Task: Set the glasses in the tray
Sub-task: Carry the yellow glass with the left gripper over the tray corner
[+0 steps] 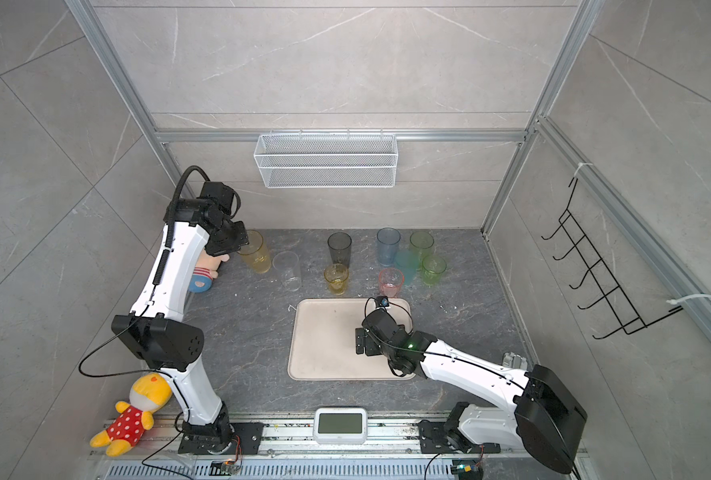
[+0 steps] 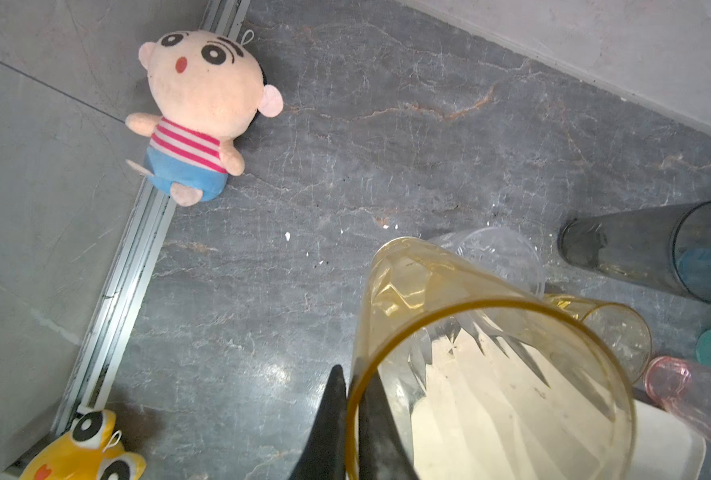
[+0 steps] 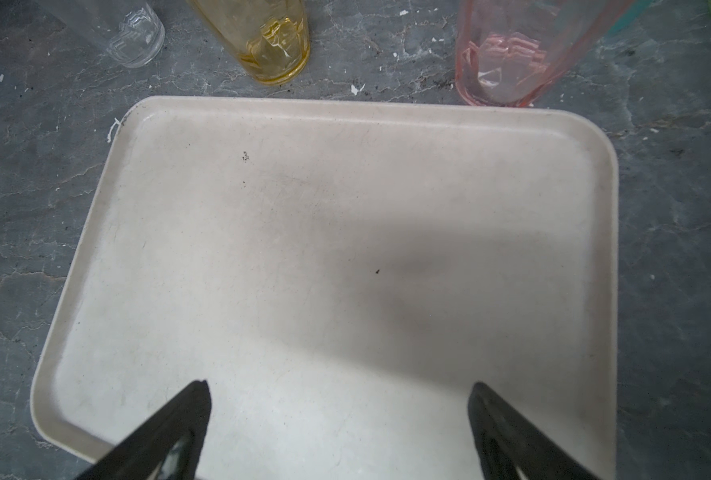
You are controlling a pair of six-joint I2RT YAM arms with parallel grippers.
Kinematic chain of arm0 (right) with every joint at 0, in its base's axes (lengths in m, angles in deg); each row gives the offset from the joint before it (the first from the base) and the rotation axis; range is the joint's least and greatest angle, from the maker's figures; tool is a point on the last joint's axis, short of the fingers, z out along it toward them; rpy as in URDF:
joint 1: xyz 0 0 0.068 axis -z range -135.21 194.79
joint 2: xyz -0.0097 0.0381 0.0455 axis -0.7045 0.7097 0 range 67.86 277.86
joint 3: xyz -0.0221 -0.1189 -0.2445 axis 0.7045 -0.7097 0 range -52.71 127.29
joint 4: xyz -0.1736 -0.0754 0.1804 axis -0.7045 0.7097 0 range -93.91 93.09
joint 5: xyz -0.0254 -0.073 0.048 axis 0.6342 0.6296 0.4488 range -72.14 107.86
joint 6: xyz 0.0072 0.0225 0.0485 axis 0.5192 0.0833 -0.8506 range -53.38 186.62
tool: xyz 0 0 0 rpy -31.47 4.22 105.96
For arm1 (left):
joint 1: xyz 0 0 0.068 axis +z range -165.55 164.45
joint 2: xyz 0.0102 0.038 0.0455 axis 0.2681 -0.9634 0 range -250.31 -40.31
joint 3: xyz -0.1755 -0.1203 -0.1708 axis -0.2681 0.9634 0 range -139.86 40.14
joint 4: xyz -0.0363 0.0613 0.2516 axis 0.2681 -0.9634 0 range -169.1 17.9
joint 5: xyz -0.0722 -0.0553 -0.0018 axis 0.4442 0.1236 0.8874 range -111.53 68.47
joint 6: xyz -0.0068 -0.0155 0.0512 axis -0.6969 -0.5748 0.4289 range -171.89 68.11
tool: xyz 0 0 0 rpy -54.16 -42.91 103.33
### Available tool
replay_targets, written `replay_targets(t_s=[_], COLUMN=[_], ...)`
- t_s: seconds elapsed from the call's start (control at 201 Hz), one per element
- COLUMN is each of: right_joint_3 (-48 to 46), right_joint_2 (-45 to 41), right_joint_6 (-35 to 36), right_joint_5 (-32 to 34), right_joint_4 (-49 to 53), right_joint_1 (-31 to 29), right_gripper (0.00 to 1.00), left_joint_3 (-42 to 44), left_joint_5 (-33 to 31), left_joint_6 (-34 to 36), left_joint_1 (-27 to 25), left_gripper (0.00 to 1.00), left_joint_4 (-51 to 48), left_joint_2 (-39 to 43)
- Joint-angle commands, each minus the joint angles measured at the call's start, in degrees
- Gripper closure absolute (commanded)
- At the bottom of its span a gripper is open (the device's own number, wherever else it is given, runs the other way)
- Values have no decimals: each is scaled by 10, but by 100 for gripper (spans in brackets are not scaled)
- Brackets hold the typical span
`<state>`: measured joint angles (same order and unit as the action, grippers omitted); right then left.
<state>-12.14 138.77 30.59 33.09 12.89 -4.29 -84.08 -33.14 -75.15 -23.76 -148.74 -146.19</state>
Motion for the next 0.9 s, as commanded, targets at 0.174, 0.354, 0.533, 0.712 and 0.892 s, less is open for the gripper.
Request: replay_targets(t_s=[0.174,0.354,0.533,0.712,0.892], right_joint_3=[-4,-4,-7,-7,-7], right_joint_2=[3,4,0,0,3], right_joint_6=[-1,0,-1,0,-1], right_joint_5=[-3,-4,-5,-5,-7], right_joint_4=[-6,-6,-9,-10,-10], right_joint_1=[2,2,3,3,4], right_gripper=[2,2,2,2,2], left_joint_3=[25,72,157,254,325], left_joint_5=[0,9,19,28,32], left_joint_6=[23,11,-10,-34,-47], left_joint_1=[-62,-120,-168,-193,-197], left_gripper=[100,100,100,100,100], left_joint_4=[-89,-79,-24,64,136], left_joint_2=[72,91,113,143,156])
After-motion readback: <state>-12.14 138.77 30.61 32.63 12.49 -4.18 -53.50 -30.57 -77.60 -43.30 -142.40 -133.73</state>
